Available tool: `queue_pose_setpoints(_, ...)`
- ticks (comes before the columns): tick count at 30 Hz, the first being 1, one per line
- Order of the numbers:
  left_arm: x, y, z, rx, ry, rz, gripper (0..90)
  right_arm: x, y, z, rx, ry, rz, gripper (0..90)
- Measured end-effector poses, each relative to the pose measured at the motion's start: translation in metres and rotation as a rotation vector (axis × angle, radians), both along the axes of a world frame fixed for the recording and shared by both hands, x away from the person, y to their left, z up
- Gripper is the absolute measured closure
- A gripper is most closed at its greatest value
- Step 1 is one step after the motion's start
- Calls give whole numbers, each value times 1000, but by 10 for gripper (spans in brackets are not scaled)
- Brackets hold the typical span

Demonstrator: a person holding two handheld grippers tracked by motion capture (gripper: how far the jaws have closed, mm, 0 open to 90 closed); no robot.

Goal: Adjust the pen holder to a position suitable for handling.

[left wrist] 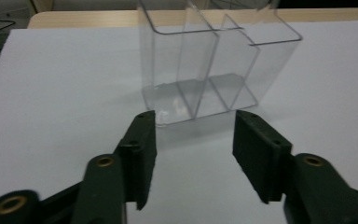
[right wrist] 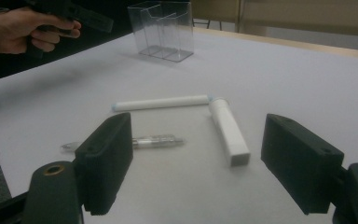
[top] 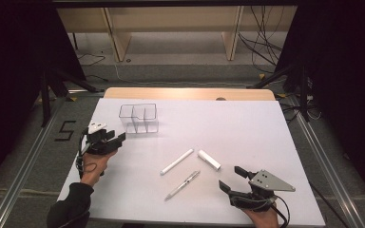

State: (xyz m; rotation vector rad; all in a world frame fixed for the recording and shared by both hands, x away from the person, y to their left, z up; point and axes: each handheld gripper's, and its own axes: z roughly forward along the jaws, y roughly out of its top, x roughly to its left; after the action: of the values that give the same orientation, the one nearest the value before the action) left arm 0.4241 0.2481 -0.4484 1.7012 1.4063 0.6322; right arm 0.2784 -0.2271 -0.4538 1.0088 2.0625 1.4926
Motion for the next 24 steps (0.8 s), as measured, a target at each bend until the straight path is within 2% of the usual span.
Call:
queue_pose_setpoints(1, 7, 4, -1, 3, 5, 28, 604, 0, 0, 0, 2, 1, -1, 258)
queue_pose_setpoints(3, 11, 6, -2, -6, 9, 41, 676, 0, 0, 0, -1, 2, 1, 259)
queue_pose_setpoints(7, 27, 10, -7, 20, 30, 82, 788, 0, 1, -1, -6, 6, 2, 259)
queue_pose_setpoints(12, 38, 18, -8, 0, 20, 113, 889, 0, 1, -1, -6, 4, 5, 260)
queue_pose_setpoints(18, 53, 21, -13, -3, 35, 126, 893, 1, 2, -2, -11, 7, 8, 260)
queue_pose_setpoints(24, 66, 17, -16, -8, 44, 116, 893, 1, 1, -3, -8, 9, 7, 260)
